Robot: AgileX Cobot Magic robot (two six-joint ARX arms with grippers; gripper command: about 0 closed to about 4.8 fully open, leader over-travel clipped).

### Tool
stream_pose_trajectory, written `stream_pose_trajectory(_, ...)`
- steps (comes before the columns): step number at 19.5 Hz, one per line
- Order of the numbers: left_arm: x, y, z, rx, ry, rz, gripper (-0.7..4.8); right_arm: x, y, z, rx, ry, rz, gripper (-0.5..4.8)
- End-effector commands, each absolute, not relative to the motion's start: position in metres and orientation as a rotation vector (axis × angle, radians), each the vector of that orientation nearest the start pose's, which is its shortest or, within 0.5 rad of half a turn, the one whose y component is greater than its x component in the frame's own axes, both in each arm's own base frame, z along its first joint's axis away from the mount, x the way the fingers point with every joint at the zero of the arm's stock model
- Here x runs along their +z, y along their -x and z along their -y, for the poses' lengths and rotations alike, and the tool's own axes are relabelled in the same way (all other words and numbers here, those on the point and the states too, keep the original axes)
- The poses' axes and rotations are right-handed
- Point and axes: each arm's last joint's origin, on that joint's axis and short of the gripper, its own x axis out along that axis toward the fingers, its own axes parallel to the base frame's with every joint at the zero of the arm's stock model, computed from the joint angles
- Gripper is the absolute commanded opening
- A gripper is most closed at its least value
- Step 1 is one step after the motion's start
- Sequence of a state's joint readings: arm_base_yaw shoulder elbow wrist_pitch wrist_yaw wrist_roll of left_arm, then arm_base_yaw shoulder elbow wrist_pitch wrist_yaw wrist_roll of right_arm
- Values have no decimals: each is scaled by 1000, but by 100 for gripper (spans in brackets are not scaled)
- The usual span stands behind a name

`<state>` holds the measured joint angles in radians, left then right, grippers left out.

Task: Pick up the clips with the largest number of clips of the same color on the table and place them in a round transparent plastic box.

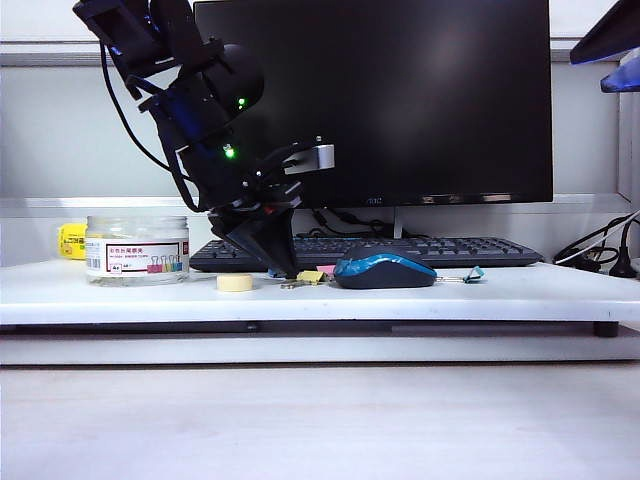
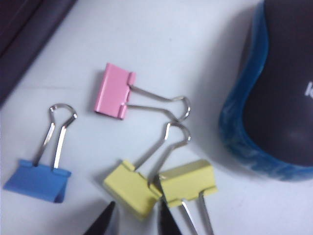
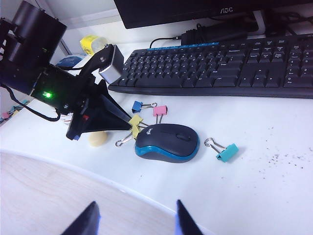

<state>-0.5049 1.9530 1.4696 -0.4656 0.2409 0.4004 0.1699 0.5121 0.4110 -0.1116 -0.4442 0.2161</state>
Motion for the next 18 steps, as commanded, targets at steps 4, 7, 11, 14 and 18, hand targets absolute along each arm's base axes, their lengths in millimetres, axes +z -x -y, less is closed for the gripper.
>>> stream_pose_trajectory(4, 229, -370, 213, -758, -233, -845, 122, 252, -128, -34, 587, -231, -256, 202)
stream_pose_trajectory(7, 228, -368, 214, -719, -219, -876, 122, 252, -128, -34, 587, -230, -252, 203)
stream_pose_trajectory(11, 226, -361, 222, -619, -268, -900, 182, 252, -128, -34, 589, -227, -244, 203)
stream_pose_trajectory(14, 230, -358, 226, -619, -286, -916, 185, 252, -128, -34, 589, -227, -244, 203)
stream_pose_trajectory(18, 235, -349, 221, -675, -366, -947, 192, 252, -128, -34, 590, -227, -245, 202)
